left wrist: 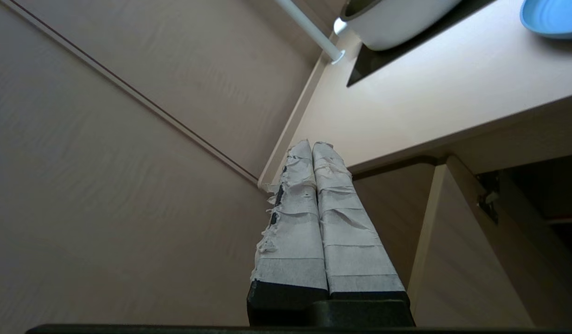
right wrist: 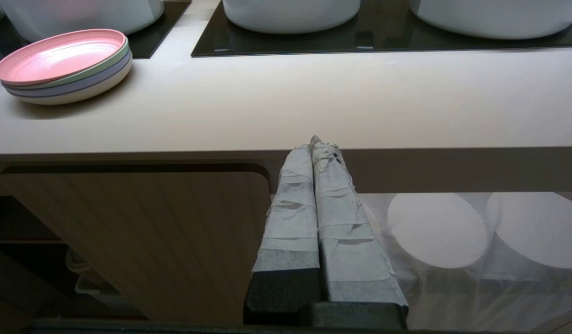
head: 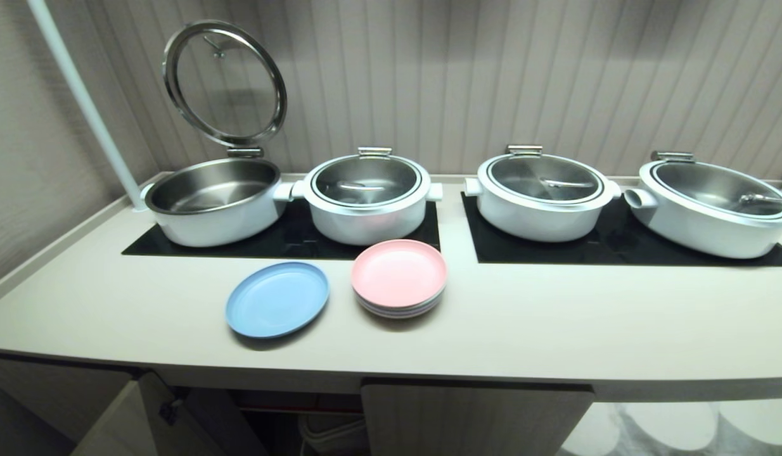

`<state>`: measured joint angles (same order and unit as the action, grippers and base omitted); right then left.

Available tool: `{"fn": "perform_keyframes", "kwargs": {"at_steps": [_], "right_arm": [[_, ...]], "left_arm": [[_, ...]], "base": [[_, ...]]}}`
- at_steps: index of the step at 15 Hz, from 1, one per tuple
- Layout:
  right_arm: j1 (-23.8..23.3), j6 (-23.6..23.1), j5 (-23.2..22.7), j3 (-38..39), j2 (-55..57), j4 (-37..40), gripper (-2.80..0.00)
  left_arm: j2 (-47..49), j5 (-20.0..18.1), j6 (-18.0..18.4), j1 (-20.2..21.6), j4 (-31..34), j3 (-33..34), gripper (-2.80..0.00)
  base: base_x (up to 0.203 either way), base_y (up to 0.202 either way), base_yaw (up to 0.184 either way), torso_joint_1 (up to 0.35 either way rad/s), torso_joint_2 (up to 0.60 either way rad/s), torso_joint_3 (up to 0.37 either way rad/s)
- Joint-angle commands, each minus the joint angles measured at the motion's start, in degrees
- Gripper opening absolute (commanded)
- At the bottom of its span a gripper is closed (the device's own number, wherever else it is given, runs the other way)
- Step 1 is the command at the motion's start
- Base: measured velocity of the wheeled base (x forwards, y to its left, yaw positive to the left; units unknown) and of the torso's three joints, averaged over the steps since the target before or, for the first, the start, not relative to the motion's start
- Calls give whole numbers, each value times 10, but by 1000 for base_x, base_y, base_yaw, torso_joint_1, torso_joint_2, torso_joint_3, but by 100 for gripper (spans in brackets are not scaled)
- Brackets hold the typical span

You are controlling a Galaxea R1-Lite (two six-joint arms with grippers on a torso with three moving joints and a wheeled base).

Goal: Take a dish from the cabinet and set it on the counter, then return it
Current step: Pick up the plate from the table

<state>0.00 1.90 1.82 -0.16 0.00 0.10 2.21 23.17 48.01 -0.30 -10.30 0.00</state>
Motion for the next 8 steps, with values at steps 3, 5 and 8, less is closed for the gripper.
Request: {"fn": "perform_keyframes", "kwargs": {"at_steps": [3,5,8], "right_arm": [[0,0,0,0,0,0,-280],[0,0,0,0,0,0,-280],[1,0,0,0,0,0,-280]], "left_arm": [[-21,-6,-16,0,-1,0,-280],[-21,-22,-83,0,1,0,-280],[-21,-61,-244,0,9,-1,-280]], "base": [[0,0,0,0,0,0],[0,0,0,0,0,0],[0,0,0,0,0,0]]}}
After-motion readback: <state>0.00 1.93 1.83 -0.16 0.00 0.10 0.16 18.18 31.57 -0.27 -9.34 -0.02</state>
